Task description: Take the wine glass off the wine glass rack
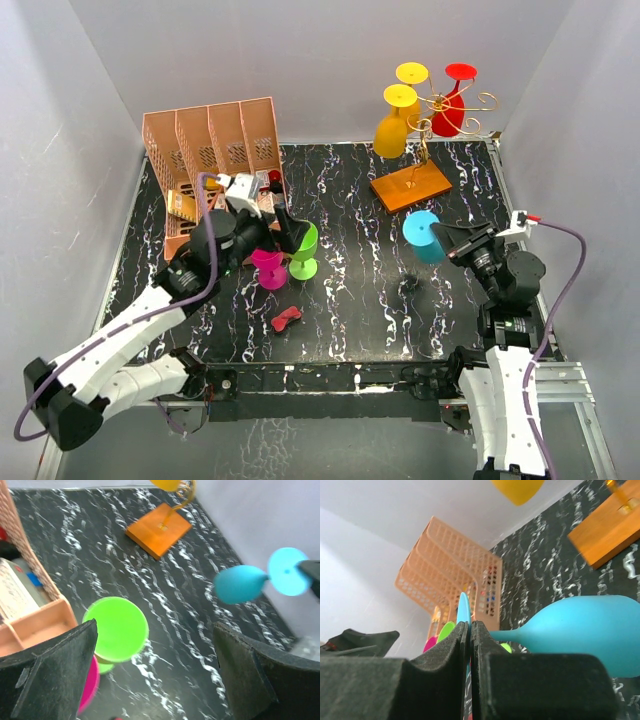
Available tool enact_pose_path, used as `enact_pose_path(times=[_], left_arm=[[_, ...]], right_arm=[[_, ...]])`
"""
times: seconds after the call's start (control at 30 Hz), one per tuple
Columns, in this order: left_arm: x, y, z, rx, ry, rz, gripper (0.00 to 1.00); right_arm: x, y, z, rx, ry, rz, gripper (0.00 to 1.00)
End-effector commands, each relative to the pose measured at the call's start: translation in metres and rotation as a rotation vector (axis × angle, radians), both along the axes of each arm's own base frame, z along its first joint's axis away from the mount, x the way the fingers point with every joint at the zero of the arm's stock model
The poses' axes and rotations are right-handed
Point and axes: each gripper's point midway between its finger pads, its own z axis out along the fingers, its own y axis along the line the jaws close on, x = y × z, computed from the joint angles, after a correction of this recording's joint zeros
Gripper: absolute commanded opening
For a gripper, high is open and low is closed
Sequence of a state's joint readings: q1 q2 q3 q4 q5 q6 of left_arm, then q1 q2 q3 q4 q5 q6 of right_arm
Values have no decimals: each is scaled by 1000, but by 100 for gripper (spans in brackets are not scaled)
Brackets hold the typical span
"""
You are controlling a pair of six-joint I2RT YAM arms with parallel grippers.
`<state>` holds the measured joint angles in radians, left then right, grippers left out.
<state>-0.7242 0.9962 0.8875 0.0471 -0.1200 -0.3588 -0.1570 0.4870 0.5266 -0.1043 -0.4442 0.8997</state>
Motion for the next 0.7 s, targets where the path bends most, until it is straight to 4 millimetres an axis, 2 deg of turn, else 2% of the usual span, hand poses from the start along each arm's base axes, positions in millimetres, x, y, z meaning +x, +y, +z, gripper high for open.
enact_pose_path(times=[0.0, 0.2, 0.33, 0.5, 0.67], left_arm=[[-49, -6, 13, -207, 150, -115, 97], [-72, 4, 21, -230, 228, -132, 97], [-74, -6, 21, -293, 268, -159, 97], [-73, -24, 43, -421, 311, -198, 97], [-73, -22, 69, -502, 263, -206, 97]], right_arm=[[-10, 29, 23, 104, -133, 179, 8], [-13, 38, 40, 171, -164, 223, 8], [-19, 43, 63, 271, -179, 266, 8], [-23, 58, 95, 428, -131, 428, 8], [-29, 63, 135, 547, -175, 529, 8]])
